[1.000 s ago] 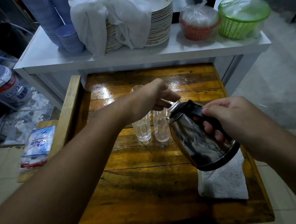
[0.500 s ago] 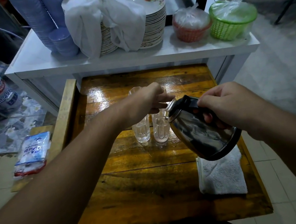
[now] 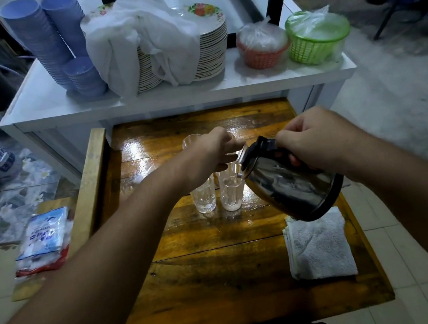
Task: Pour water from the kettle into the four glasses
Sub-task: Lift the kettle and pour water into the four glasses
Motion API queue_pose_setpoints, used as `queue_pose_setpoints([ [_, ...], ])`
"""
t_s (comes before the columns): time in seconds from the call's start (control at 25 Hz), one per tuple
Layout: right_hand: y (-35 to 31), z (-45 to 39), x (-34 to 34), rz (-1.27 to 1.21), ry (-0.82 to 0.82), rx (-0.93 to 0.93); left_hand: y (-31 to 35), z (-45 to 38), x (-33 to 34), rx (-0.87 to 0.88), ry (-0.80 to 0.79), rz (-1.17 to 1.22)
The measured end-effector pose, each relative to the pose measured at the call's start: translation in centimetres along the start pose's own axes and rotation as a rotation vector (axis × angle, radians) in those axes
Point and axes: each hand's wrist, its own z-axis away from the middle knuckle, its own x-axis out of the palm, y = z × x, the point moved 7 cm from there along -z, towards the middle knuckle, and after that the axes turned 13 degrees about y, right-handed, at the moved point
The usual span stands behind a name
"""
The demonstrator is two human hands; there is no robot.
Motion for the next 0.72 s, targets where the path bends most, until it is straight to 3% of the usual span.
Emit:
queue_pose_setpoints([
  [0.72,-2.5,-0.5,-2.6,0.15,0.137,-0.159,2.6,0.7,-0.2,-0.036,0.091,0.115],
])
